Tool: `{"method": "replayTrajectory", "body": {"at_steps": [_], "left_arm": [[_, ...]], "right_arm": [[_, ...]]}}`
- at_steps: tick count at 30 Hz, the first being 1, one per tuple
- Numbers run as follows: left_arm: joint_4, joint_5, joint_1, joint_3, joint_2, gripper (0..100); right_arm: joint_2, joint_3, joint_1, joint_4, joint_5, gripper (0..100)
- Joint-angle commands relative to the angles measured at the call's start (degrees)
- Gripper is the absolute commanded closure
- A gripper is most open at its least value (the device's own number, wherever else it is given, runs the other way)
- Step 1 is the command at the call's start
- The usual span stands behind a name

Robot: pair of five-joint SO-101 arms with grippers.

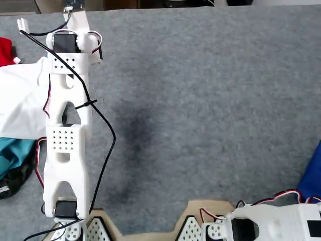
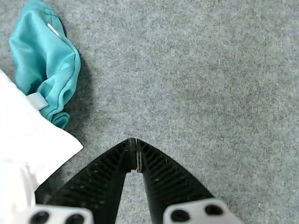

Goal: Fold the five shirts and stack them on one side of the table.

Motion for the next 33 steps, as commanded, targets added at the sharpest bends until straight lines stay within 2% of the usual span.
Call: {"method": "replayTrajectory", "body": {"at_steps": [1,5,8,12,16,18,22,24,27,29,31,33], "left_arm": [[0.7,-0.4,-0.1,-0.2,-4.2,98],[0.7,-0.4,-0.1,-0.2,-4.2,98],[0.7,-0.4,-0.1,-0.2,-4.2,98],[0.7,-0.4,-0.4,-0.2,-4.2,95],[0.7,-0.2,-0.5,-0.3,-4.2,83],[0.7,-0.2,-0.5,-0.3,-4.0,79],[0.7,-0.2,-0.5,-0.2,-3.6,81],[0.7,-0.2,-0.5,1.0,-3.6,84],[0.7,-0.3,-0.6,5.3,-4.1,93],[0.7,-0.1,-1.1,7.6,-4.2,99],[0.7,-0.1,-1.8,10.0,-4.2,98],[0.7,-0.1,-2.7,11.3,-4.4,98]], "right_arm": [[-0.1,-2.9,1.1,-0.2,0.5,99.2],[-0.1,-2.9,1.2,0.6,0.8,99.0],[-0.6,-3.2,1.0,4.0,3.8,97.4],[-0.7,-3.3,0.7,8.8,5.5,84.6],[-0.7,-3.4,0.6,13.3,5.1,72.1],[-0.7,-3.4,0.6,14.5,5.0,69.3],[-0.7,-8.0,0.1,20.4,4.5,69.2],[-0.7,-12.7,-2.2,25.9,3.0,70.8],[-0.7,-20.5,-9.7,35.1,3.0,80.3],[-0.7,-23.3,-17.0,36.2,3.0,89.3],[-0.7,-24.4,-24.8,35.9,3.1,98.9],[-0.7,-24.6,-34.2,35.8,3.2,98.1]]}}
